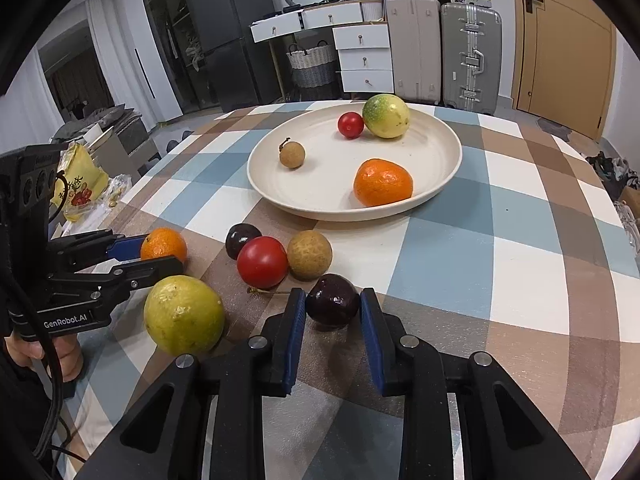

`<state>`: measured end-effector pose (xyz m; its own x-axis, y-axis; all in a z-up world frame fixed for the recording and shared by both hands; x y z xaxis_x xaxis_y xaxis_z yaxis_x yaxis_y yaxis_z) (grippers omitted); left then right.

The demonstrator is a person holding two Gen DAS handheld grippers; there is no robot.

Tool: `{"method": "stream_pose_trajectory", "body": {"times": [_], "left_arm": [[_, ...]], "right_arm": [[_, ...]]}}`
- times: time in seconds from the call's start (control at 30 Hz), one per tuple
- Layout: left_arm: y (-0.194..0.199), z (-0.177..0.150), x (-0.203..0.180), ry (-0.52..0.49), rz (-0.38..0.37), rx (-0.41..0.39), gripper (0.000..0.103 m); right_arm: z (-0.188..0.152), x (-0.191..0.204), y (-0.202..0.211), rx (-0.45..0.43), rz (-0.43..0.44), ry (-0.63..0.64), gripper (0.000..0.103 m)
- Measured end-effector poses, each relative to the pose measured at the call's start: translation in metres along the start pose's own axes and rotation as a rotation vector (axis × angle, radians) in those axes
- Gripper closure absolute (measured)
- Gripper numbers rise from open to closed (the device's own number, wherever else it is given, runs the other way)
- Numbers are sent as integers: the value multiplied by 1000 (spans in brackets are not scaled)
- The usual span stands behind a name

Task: Organize fruits
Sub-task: 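Grasp the mandarin orange with the left tool while the right tool grasps the dark cherry, then carry the orange and cherry over the plate and open both tools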

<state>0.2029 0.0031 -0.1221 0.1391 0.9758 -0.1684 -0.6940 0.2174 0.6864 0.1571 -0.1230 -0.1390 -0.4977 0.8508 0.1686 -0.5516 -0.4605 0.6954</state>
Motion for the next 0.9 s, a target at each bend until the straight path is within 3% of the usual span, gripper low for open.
{"method": "stream_pose_trajectory", "body": {"times": [0.9], "left_arm": [[6, 6, 8, 30, 17, -40, 64]], "right_arm": [[18, -15, 27, -121, 22, -80, 75]]}}
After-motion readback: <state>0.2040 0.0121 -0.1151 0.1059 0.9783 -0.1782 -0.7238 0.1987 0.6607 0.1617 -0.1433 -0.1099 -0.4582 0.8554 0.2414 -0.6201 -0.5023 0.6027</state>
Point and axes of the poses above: each gripper's, at about its wrist camera, not at the fingertips, and y roughly against the way its jaws point, x to its left, z to its top, the point moved 10 cm from there along -y, roughly the way its jaws point, and after that the axes turned 5 degrees about -x, right-handed, at the moved point
